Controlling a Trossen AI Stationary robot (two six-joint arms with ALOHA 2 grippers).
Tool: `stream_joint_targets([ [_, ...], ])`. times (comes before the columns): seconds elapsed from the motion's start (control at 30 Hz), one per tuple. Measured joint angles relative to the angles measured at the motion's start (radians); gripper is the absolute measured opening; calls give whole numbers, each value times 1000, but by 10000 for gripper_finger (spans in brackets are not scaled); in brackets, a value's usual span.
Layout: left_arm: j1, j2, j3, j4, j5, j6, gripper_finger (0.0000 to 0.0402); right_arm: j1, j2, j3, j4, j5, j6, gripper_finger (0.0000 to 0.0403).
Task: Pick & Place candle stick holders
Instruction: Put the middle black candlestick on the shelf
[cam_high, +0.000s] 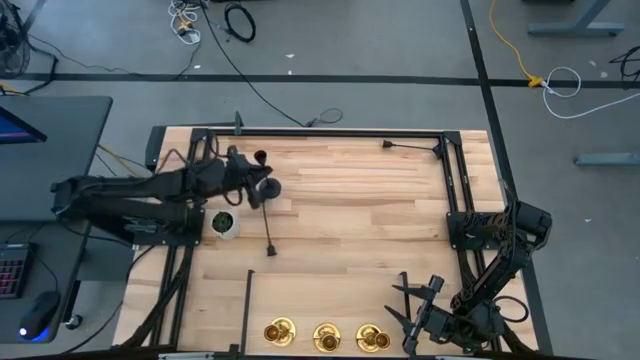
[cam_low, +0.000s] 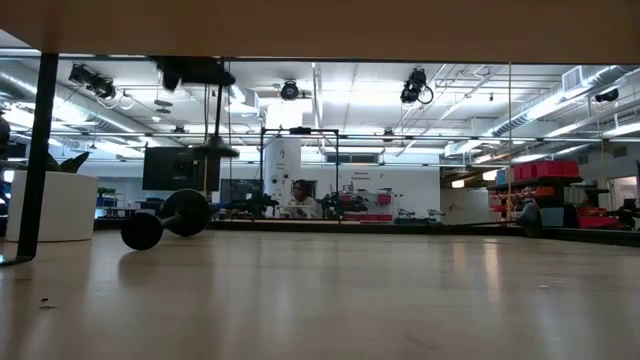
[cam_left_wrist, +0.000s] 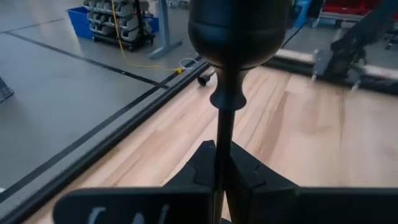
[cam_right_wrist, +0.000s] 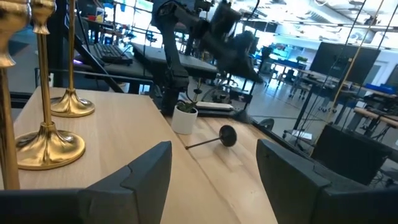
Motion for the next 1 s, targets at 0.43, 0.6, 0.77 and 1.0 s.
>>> stream_joint_targets([
  [0.43, -272, -11, 149, -58, 214, -16, 11, 1, 0, 0, -2, 8, 31, 236],
  [0.6, -408, -11, 149, -22, 183, -16, 11, 1, 0, 0, -3, 8, 31, 236],
  [0.77, -511, -9, 149, 38, 155, -19, 11, 1, 0, 0, -3, 8, 31, 236],
  [1.0, -621, 35, 149, 149, 130, -26, 11, 0, 0, 0, -4, 8, 26, 236],
])
